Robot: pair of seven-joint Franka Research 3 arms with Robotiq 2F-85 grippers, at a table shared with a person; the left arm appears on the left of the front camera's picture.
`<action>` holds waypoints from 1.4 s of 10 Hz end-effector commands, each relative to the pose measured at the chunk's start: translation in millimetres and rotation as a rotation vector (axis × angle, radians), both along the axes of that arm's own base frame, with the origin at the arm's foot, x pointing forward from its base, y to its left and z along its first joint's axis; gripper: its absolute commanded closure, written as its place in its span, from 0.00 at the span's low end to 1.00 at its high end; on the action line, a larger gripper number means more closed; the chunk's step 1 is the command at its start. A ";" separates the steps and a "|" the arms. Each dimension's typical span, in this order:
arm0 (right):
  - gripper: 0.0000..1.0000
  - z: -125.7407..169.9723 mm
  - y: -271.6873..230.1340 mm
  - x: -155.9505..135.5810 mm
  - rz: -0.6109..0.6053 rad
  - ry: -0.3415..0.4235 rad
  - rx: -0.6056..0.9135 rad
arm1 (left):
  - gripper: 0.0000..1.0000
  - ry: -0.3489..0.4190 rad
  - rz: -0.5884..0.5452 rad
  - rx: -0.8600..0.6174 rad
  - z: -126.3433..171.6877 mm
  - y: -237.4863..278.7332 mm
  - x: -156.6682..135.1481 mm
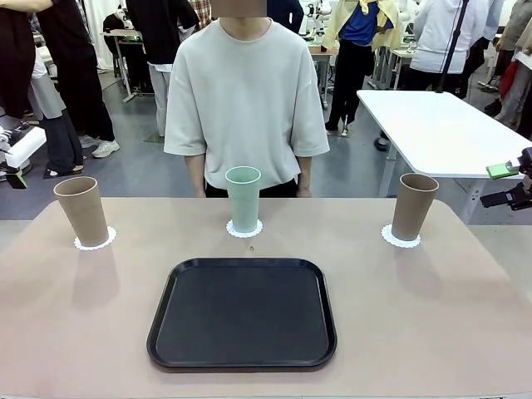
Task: Place coasters on the table and set cups on them.
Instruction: Take one Reusable plastic cup from the Flat Tray and place it on a coaster set by the human.
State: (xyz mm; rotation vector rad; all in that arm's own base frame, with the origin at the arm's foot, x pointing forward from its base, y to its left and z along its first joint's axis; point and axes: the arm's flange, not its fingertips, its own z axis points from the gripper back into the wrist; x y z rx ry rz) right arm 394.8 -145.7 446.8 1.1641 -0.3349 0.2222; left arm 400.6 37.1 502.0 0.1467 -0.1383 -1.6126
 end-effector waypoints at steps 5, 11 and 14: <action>0.00 -0.9 0.5 -0.3 -0.004 -0.004 0.009 | 0.00 0.397 0.303 -0.705 7.8 -0.7 -11.7; 0.00 -0.9 0.5 -0.3 -0.004 -0.004 0.009 | 0.00 0.469 0.935 -1.401 -39.3 33.6 -25.1; 0.00 -0.9 0.5 -0.3 -0.004 -0.004 0.009 | 0.00 0.585 1.026 -1.500 -54.9 89.1 -10.8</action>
